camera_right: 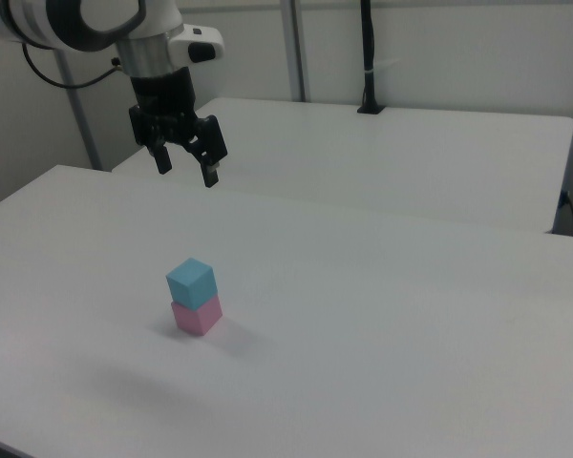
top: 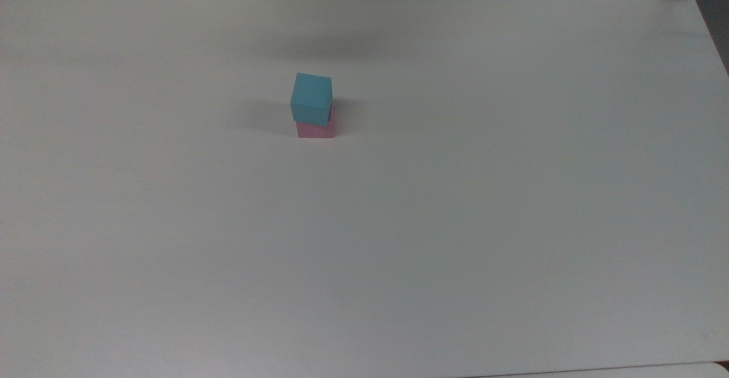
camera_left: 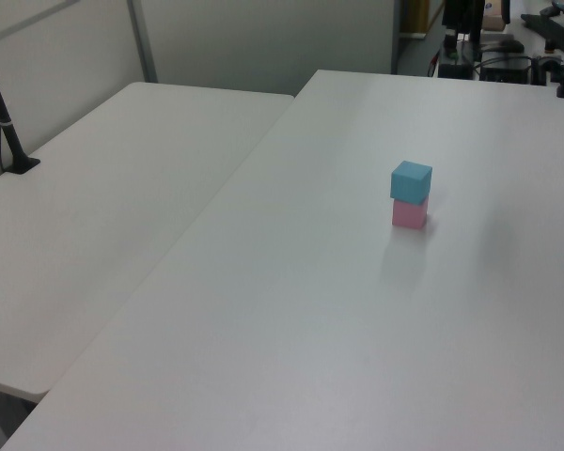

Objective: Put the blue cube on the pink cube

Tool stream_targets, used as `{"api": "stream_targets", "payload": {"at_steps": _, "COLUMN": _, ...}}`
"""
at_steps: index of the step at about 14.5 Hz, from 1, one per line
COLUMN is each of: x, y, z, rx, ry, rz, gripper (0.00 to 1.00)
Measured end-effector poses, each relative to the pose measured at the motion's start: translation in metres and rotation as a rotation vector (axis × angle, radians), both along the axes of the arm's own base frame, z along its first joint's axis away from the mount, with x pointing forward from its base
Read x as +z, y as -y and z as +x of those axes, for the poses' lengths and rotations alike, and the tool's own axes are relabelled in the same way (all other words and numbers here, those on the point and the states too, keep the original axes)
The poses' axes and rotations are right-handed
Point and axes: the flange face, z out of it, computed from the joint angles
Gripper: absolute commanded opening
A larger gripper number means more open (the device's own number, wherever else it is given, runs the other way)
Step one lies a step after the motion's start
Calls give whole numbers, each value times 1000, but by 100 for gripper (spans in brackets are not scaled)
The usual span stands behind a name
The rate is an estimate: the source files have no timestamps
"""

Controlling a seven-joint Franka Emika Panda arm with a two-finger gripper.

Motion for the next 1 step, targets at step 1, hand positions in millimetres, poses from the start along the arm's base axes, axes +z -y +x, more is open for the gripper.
{"api": "stream_targets", "payload": {"at_steps": 1, "x": 0, "y": 0, "z": 0, "rx": -1, "ry": 1, "rz": 0, "gripper": 100}}
